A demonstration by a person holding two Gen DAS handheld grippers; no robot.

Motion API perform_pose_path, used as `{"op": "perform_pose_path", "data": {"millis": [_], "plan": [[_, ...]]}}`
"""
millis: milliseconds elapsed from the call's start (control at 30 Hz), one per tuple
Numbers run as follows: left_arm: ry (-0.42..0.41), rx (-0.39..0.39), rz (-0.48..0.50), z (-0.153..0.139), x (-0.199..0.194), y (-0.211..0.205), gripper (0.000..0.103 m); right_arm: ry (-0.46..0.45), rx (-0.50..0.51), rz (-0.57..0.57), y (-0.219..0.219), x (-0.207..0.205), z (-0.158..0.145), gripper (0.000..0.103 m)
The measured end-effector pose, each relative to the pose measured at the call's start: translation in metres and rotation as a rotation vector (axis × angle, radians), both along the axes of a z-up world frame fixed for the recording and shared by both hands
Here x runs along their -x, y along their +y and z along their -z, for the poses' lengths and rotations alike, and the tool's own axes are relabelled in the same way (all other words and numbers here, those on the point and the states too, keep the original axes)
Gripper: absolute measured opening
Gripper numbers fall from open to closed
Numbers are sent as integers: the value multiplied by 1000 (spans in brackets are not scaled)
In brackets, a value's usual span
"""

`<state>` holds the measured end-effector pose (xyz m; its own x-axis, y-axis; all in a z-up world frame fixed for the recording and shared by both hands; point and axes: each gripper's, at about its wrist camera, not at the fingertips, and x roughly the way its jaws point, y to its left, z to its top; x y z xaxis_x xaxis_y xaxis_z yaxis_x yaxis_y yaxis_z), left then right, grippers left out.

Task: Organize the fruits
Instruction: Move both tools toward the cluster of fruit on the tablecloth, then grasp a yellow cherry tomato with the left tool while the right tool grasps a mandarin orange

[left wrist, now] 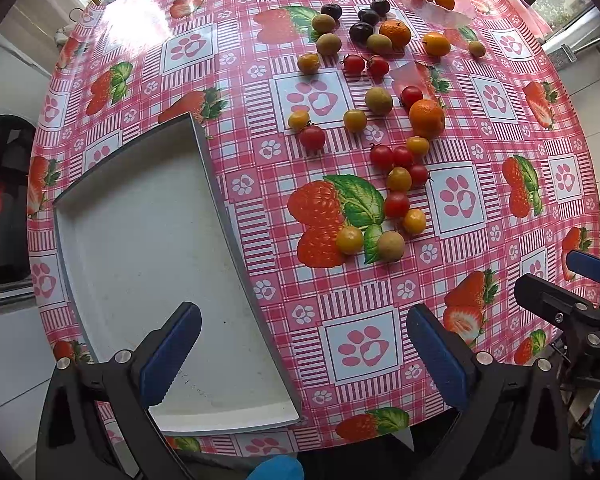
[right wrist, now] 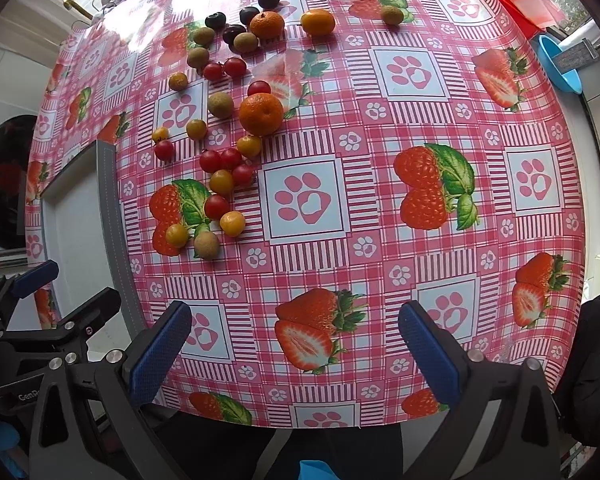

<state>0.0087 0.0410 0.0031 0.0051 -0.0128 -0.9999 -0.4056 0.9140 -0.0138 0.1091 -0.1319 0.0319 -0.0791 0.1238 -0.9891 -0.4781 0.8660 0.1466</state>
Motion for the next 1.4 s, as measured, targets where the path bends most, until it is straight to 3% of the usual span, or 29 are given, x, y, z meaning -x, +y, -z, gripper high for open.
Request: {"op": "perform_pose_path", "data": {"millis": [500, 833, 1133, 1233, 1400], "plan": [[-1, -72, 29, 22, -6, 5, 103, 25, -9, -3, -4, -3, 7, 103], [-30, -165, 128, 51, -21, -5, 103, 22, -20, -20, 2, -10, 23, 103], [-63, -136, 92, 71, -35, 6, 102, 7, -24, -37, 15, -30, 33, 103], [-51, -117, 79, 82, -40, 13, 88, 3, -23, -45, 22, -39, 37, 103], [-46, -91, 42, 100, -40, 19, 88, -26, -41, -47, 37, -59, 39, 103]]}}
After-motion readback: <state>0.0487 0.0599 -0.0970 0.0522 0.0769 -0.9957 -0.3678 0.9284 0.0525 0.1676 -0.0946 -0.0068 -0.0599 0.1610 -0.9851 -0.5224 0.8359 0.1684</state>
